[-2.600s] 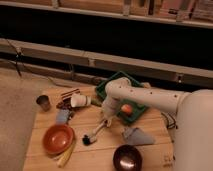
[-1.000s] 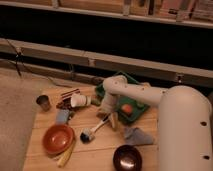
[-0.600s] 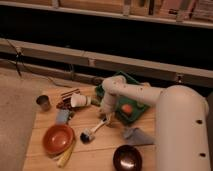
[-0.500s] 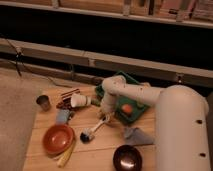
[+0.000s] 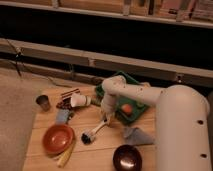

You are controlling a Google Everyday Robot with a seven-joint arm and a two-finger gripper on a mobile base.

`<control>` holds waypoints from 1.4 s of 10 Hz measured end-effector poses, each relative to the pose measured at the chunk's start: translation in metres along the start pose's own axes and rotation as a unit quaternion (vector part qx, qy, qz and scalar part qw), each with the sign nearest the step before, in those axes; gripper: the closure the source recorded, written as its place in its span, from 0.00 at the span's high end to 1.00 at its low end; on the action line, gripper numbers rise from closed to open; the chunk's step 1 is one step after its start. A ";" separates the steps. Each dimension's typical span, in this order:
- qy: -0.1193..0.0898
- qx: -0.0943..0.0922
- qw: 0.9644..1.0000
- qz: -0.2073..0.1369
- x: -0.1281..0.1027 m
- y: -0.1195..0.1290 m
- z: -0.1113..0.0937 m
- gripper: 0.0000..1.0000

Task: Wipe purple bowl with brush

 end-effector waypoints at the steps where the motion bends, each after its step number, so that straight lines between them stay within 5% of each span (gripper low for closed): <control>1: 0.002 0.002 1.000 0.000 0.000 -0.001 0.000 0.00; 7: 0.012 0.004 1.000 -0.013 -0.003 -0.012 -0.005 0.00; 14: 0.043 0.001 0.993 -0.106 -0.105 -0.114 -0.037 0.00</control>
